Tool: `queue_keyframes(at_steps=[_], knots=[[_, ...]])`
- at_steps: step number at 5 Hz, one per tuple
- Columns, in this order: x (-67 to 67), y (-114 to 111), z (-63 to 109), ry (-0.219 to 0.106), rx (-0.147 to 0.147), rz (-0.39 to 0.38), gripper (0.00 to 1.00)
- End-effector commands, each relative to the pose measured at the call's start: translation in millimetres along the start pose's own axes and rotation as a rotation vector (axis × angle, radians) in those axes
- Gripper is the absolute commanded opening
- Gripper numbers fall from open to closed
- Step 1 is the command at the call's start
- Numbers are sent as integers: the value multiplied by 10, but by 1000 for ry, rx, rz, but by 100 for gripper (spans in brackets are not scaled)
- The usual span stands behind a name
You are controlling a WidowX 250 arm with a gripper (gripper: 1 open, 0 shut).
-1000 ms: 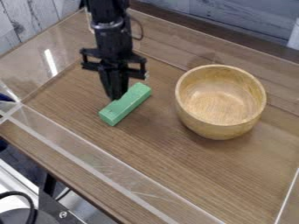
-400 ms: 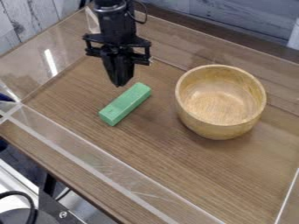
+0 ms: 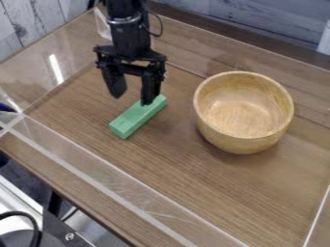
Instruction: Put the green block in the brown bowl
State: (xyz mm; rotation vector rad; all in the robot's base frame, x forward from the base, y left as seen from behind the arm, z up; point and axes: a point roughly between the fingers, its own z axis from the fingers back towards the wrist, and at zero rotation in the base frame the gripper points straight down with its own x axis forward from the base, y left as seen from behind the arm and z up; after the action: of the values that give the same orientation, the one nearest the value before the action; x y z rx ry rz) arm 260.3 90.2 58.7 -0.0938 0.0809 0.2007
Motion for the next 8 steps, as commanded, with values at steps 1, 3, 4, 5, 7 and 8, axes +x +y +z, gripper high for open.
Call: queue_keyframes(at_steps=[1,3,4,5,7,8], knots=[[86,37,-18,-35,28,-2,100],[111,58,-267,-16,49,3,0],[116,42,-247,-19,42,7,0],[125,-8,-107,-27,20,10,0],[213,-184,337,-71,-36,11,0],[308,-411,678,-105,-79,-4,0]])
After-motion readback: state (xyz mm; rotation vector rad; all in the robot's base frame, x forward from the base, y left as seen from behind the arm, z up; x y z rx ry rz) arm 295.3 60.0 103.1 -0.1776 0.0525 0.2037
